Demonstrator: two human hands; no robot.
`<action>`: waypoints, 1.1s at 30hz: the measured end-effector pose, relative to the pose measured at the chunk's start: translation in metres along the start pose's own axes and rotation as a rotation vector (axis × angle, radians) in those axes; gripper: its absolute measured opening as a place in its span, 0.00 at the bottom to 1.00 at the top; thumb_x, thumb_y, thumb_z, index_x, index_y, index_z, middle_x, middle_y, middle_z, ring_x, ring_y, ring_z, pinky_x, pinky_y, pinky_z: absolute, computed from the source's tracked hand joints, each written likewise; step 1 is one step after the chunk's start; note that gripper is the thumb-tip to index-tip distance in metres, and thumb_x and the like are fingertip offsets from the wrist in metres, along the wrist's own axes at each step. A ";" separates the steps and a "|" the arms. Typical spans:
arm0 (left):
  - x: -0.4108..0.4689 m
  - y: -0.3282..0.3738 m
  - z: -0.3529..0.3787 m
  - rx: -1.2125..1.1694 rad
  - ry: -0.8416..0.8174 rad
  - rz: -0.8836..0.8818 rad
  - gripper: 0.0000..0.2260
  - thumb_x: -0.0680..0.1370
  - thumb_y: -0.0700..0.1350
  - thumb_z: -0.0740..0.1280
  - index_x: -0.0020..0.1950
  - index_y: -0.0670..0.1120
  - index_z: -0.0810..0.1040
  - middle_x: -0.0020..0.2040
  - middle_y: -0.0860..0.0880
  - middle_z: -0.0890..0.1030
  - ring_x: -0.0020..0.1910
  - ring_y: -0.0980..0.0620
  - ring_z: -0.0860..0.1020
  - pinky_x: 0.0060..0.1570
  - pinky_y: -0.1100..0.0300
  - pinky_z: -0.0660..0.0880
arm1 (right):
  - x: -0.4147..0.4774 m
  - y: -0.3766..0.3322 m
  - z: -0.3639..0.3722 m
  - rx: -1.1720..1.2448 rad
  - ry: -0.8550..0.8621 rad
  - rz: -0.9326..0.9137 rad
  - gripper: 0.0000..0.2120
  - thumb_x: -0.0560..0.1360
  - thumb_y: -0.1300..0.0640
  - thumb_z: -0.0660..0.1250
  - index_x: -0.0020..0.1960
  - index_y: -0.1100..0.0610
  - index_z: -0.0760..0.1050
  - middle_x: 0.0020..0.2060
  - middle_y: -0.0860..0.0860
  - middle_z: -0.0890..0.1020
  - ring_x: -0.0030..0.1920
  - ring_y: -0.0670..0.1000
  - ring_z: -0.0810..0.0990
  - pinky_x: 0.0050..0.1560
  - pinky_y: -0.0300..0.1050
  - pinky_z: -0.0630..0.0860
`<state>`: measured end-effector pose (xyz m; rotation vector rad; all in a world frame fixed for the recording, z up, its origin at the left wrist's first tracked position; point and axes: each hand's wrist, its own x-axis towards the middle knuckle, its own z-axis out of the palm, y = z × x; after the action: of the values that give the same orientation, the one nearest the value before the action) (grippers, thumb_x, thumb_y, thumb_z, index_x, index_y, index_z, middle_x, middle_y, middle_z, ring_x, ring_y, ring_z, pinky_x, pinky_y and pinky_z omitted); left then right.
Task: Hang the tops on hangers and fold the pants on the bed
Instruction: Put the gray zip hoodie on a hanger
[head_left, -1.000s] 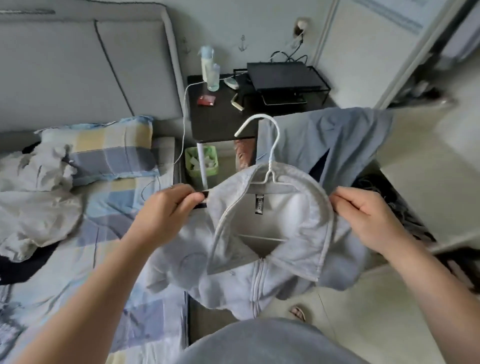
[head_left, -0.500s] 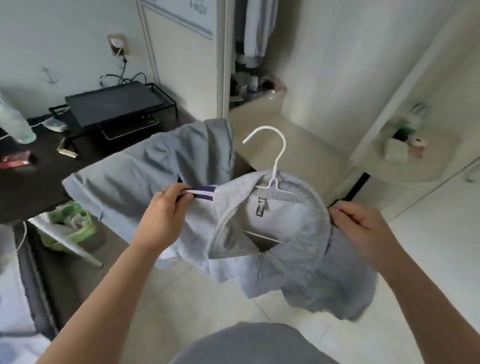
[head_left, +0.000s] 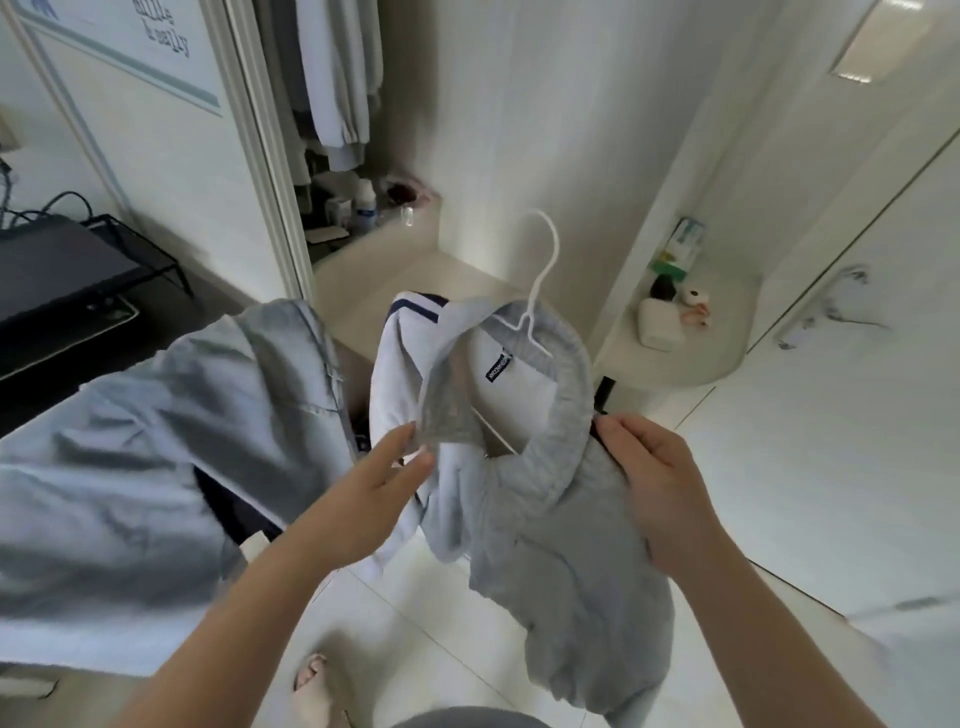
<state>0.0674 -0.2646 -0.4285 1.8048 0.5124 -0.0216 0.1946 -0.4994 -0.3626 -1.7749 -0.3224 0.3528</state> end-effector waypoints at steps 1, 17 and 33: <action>0.004 0.003 -0.002 -0.016 -0.011 0.025 0.29 0.74 0.68 0.59 0.75 0.69 0.58 0.65 0.70 0.70 0.55 0.73 0.74 0.55 0.70 0.67 | 0.007 -0.002 0.009 0.057 0.022 0.015 0.13 0.82 0.54 0.64 0.43 0.53 0.85 0.42 0.55 0.86 0.41 0.48 0.84 0.41 0.41 0.80; 0.076 0.062 -0.153 0.299 -0.243 0.378 0.28 0.67 0.74 0.64 0.65 0.71 0.67 0.61 0.74 0.72 0.61 0.71 0.72 0.61 0.63 0.74 | 0.147 -0.114 0.203 0.249 0.266 -0.321 0.15 0.83 0.53 0.62 0.39 0.57 0.68 0.31 0.47 0.70 0.32 0.45 0.69 0.33 0.38 0.70; 0.176 0.221 -0.303 0.506 0.286 0.842 0.11 0.80 0.52 0.65 0.40 0.52 0.69 0.28 0.52 0.73 0.27 0.54 0.72 0.31 0.55 0.72 | 0.300 -0.327 0.247 0.112 0.283 -0.805 0.12 0.79 0.52 0.60 0.37 0.51 0.64 0.29 0.43 0.70 0.33 0.45 0.69 0.35 0.40 0.69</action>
<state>0.2298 0.0275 -0.1842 2.4127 -0.1111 0.7509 0.3595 -0.0868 -0.1176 -1.4224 -0.7539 -0.4409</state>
